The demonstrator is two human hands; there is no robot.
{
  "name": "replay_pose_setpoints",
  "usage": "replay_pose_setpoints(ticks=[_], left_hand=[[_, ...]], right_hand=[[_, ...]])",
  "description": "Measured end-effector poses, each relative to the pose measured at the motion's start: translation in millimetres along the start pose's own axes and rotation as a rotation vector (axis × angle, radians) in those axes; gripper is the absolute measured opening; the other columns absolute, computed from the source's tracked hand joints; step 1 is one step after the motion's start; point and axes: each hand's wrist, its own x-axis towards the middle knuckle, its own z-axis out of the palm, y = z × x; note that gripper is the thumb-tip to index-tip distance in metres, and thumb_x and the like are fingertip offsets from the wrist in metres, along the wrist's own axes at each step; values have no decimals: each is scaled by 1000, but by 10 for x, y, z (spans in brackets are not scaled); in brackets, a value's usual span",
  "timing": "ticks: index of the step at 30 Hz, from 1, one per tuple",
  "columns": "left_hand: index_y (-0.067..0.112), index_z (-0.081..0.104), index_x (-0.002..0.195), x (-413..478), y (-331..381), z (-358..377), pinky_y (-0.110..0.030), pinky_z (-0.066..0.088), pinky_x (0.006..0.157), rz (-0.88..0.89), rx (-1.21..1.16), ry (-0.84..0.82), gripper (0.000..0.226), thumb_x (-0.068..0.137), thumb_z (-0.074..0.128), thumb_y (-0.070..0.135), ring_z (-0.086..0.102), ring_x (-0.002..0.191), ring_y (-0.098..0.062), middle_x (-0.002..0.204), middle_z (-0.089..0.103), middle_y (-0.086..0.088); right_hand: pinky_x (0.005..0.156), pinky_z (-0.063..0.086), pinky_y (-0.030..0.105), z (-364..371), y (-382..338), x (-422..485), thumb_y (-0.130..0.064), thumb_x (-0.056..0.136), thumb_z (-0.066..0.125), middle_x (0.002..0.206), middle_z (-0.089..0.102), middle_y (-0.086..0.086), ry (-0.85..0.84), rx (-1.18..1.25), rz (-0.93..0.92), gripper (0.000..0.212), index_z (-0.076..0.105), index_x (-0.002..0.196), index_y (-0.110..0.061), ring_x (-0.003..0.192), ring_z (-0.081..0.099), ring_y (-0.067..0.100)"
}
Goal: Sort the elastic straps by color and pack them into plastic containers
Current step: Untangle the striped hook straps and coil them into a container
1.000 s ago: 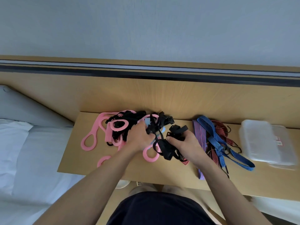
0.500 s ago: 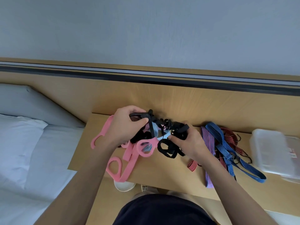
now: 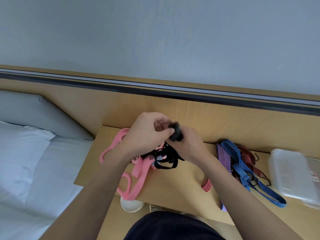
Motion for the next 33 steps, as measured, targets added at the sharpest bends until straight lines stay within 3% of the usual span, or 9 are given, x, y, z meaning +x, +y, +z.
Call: replay_pose_setpoints(ticks=[4, 9, 12, 16, 18, 20, 24, 28, 33], left_hand=[[26, 75, 107, 78, -194, -48, -27, 58, 81, -34, -219, 56, 24, 94, 67, 8, 70, 94, -15, 98, 74, 1], [20, 72, 99, 136, -768, 210, -19, 51, 63, -328, -389, 176, 22, 89, 61, 3, 68, 79, -10, 89, 74, 5], [19, 69, 106, 87, -1120, 466, -20, 47, 61, -436, -282, 99, 23, 86, 61, 11, 63, 81, -14, 94, 73, 2], [15, 69, 100, -24, -1354, 736, -30, 48, 80, -480, -216, -114, 23, 80, 65, 5, 61, 92, -18, 95, 69, 4], [12, 68, 86, -54, -1372, 777, -34, 43, 74, -459, -207, -75, 17, 74, 62, 2, 54, 82, -22, 81, 61, 1], [10, 70, 100, -47, -1368, 777, -39, 49, 84, -473, -216, 15, 26, 78, 62, 0, 57, 94, -26, 98, 64, -6], [5, 71, 103, -39, -1279, 728, -53, 53, 86, -360, -144, 99, 26, 79, 61, 1, 61, 96, -35, 101, 68, -14], [19, 72, 113, 6, -1232, 749, -31, 32, 96, -205, 73, 126, 29, 84, 66, 17, 40, 109, -14, 116, 58, 9], [15, 69, 96, 136, -1183, 793, -36, 47, 69, -190, -25, -3, 13, 96, 62, 26, 59, 79, -20, 87, 67, 2]], right_hand=[[51, 42, 18, 17, 48, 4, -48, 82, 58, 72, 63, -22, -5, 54, 83, 8, 58, 78, -41, 65, 59, 2], [69, 51, 40, -103, 88, 22, -19, 85, 69, 84, 62, 0, 65, 121, 136, 10, 63, 81, -11, 77, 59, 17], [71, 50, 34, -201, -1, 36, -13, 85, 70, 89, 61, 4, 81, 127, 123, 10, 64, 82, -6, 79, 58, 15], [61, 44, 28, -292, -117, 56, -10, 90, 67, 77, 59, 21, 61, 201, 133, 17, 60, 80, 2, 65, 52, 14], [59, 43, 24, -336, -172, 77, -10, 91, 65, 70, 56, 17, 102, 263, 130, 20, 59, 79, 4, 63, 50, 12], [54, 42, 17, -386, -224, 109, -11, 92, 65, 65, 54, 6, 165, 311, 121, 22, 59, 81, 8, 59, 49, 9], [55, 44, 18, -473, -336, 170, -16, 93, 66, 66, 61, 8, 225, 410, 87, 20, 66, 82, 1, 62, 55, 9], [60, 50, 19, -493, -442, 185, -17, 92, 66, 70, 69, 4, 227, 471, 51, 16, 71, 77, -18, 67, 64, 8], [59, 50, 17, -538, -503, 178, -22, 90, 64, 73, 73, 0, 219, 527, -1, 15, 73, 78, -24, 70, 68, 10]])
